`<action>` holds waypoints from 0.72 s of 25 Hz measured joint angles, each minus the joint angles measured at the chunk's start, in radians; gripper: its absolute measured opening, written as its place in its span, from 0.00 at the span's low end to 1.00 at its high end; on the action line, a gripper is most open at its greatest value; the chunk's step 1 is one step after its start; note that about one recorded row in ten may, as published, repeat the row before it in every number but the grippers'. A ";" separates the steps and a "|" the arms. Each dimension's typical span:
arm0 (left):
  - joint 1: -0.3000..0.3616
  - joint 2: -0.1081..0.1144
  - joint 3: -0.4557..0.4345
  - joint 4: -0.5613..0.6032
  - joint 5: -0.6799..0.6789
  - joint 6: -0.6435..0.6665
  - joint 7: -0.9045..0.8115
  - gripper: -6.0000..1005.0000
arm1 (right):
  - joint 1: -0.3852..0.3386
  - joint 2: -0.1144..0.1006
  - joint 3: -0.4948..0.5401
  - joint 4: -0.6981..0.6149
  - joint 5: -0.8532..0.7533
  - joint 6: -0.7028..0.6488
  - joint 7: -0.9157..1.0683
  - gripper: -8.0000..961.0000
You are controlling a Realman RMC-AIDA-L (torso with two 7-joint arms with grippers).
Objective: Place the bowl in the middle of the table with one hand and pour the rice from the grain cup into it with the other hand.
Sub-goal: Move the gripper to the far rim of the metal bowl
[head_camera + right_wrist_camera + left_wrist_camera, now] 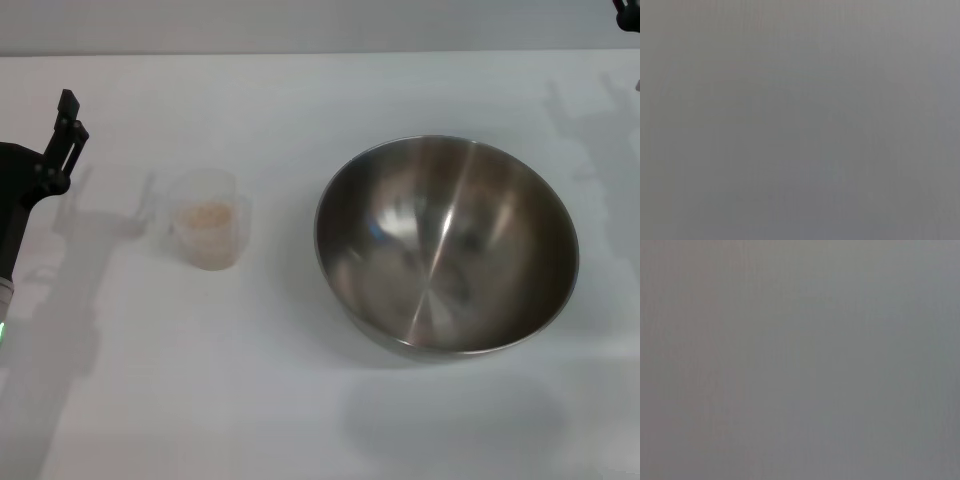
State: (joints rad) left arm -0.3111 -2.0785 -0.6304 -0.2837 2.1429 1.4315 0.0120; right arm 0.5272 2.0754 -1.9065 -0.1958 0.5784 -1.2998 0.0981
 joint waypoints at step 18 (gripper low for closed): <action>-0.010 0.000 0.000 0.000 -0.001 -0.008 0.003 0.82 | -0.005 -0.003 0.004 -0.032 -0.006 0.008 0.001 0.79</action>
State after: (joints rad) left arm -0.3216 -2.0785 -0.6304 -0.2838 2.1421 1.4232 0.0154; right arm 0.5225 2.0727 -1.9024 -0.2276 0.5727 -1.2913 0.0991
